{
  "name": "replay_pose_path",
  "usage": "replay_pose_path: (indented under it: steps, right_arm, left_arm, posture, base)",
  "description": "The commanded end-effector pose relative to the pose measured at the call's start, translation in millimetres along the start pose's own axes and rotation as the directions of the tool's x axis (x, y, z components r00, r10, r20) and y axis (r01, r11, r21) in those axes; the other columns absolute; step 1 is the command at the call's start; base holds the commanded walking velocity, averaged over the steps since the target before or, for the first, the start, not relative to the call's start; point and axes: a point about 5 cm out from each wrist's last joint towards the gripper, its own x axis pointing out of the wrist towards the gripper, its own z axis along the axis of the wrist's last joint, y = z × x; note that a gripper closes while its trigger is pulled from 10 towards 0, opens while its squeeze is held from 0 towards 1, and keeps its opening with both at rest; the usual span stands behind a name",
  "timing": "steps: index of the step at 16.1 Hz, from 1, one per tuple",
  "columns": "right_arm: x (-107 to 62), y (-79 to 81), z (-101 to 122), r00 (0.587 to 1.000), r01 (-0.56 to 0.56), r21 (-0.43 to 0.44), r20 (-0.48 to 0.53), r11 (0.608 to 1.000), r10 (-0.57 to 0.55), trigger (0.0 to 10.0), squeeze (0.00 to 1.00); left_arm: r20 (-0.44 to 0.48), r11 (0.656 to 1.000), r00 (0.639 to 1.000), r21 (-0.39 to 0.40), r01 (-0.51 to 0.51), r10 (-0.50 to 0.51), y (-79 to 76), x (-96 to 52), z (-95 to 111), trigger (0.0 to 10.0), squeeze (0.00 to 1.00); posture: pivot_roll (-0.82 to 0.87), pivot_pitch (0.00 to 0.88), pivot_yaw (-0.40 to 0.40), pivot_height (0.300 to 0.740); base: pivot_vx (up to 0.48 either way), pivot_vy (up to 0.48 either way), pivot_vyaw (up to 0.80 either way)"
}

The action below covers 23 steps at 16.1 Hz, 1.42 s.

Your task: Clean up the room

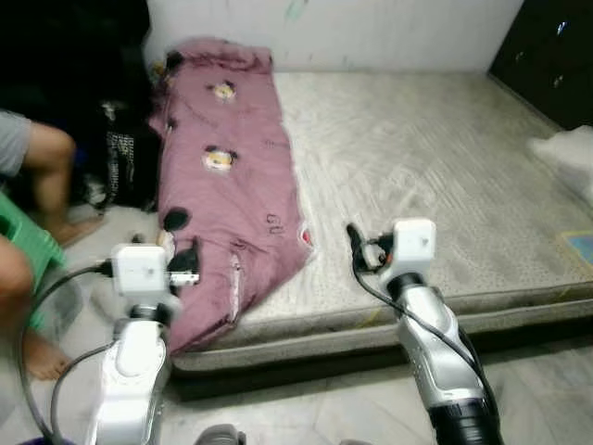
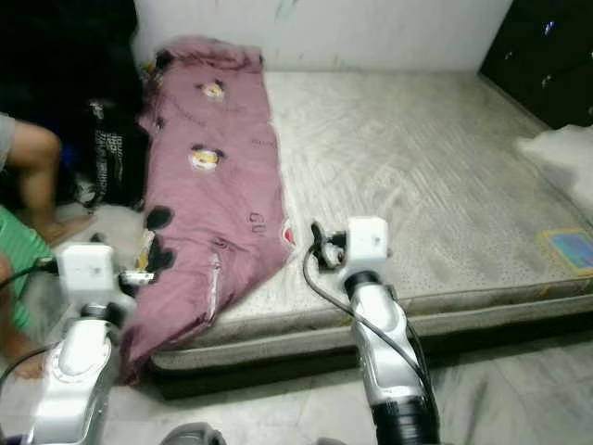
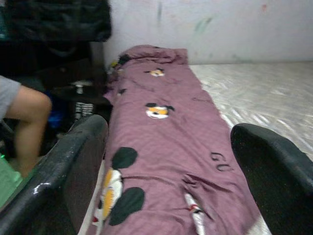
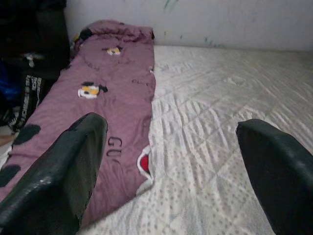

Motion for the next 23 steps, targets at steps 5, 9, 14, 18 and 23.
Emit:
replay_pose_path:
  steps: [5, 9, 14, 18, 23]
  right_arm:
    - [1.6, -4.9, 4.1, 1.0, 0.015, -0.022, 0.008, 1.0, -0.015, 10.0, 0.0]
    - [2.1, -4.7, 3.9, 1.0, 0.013, -0.024, 0.006, 1.0, -0.012, 10.0, 0.0]
    - [2.9, -4.4, 2.5, 1.0, 0.012, -0.026, -0.001, 1.0, -0.013, 10.0, 0.0]
    - [3.9, -4.9, 2.2, 1.0, 0.015, -0.021, -0.003, 1.0, -0.016, 10.0, 0.0]
    - [5.6, -5.3, 1.4, 1.0, 0.019, -0.018, -0.008, 1.0, -0.019, 10.0, 0.0]
  left_arm:
    - [0.009, 1.0, 1.0, -0.004, 0.021, -0.021, -4.2, 2.7, 4.0, 10.0, 0.0]
    - [0.021, 0.999, 0.999, -0.018, 0.045, -0.044, -6.7, 2.8, 5.7, 10.0, 0.0]
    - [0.02, 0.998, 0.998, -0.022, 0.059, -0.058, -8.0, 3.0, 5.8, 10.0, 0.0]
    - [0.017, 0.998, 0.998, -0.023, 0.064, -0.064, -8.8, 4.0, 5.7, 10.0, 0.0]
    - [-0.025, 0.999, 0.999, 0.0, 0.045, -0.045, -9.1, 7.1, -0.3, 10.0, 0.0]
  posture:
    - [0.05, 0.0, -0.056, 0.74]
    - [0.05, 0.0, -0.056, 0.74]
    - [0.05, 0.0, -0.056, 0.74]
    - [0.05, 0.0, -0.055, 0.74]
    - [0.05, 0.0, -0.055, 0.74]
  base:
    - [0.0, 0.0, 0.0]
    - [0.156, 0.0, 0.36]
    - [0.35, 0.0, 0.0]
    - [0.299, 0.0, 0.0]
    - [0.173, 0.0, 0.0]
